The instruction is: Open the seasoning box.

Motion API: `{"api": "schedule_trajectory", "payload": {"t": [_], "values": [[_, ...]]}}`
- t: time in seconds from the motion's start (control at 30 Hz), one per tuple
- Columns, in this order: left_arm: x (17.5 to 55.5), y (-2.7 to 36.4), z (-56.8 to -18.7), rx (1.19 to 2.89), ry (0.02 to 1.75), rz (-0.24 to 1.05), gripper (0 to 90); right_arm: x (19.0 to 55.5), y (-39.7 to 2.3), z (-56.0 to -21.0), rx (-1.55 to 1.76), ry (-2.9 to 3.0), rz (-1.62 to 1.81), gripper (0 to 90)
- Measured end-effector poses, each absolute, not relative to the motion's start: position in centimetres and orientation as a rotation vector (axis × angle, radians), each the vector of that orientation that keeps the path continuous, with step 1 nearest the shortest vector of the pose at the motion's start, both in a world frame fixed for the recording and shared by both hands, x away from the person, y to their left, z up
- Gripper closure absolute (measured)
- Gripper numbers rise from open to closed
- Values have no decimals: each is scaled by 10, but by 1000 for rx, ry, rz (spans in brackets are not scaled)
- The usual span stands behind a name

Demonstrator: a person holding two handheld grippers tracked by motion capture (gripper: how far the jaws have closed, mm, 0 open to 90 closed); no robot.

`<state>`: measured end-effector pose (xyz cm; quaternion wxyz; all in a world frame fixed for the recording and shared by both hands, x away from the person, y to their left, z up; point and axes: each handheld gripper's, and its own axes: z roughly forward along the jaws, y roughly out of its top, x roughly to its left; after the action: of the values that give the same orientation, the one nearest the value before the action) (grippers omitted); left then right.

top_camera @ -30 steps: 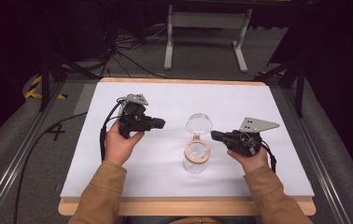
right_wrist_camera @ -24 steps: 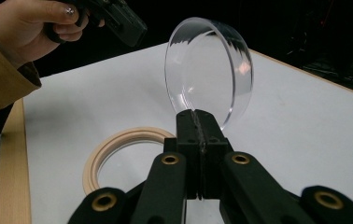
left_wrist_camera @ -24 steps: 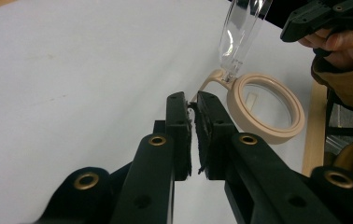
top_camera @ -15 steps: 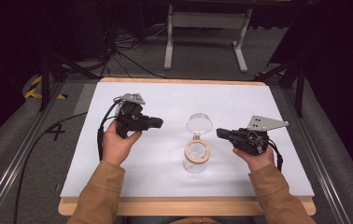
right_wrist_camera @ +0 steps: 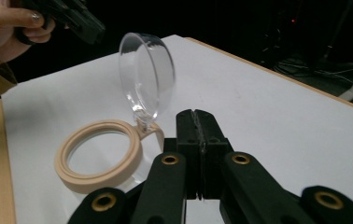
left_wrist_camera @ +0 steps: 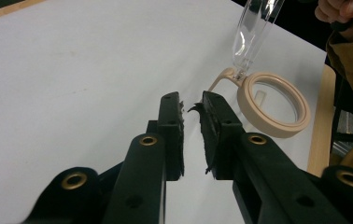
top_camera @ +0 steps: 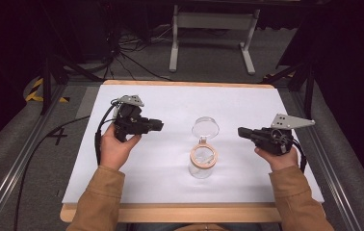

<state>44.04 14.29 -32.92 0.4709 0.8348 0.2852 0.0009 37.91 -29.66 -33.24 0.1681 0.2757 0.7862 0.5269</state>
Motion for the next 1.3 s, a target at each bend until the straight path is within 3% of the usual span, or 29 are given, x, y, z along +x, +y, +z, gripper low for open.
{"api": "schedule_trajectory", "payload": {"t": [0.43, 0.7, 0.93, 1.13, 1.3], "values": [[443, 150, -335, 2078, 806, 89, 576, 390, -348, -336, 982, 2177, 1322, 870], [449, 153, -347, 2091, 860, 138, 499, 400, -365, -353, 1105, 2184, 1250, 851], [453, 157, -355, 2061, 884, 85, 476, 410, -374, -372, 1189, 2198, 1201, 808], [457, 157, -362, 2071, 898, 84, 470, 417, -378, -388, 1255, 2201, 1185, 744], [459, 157, -367, 2071, 917, 75, 461, 423, -381, -399, 1315, 2177, 1149, 587]]}}
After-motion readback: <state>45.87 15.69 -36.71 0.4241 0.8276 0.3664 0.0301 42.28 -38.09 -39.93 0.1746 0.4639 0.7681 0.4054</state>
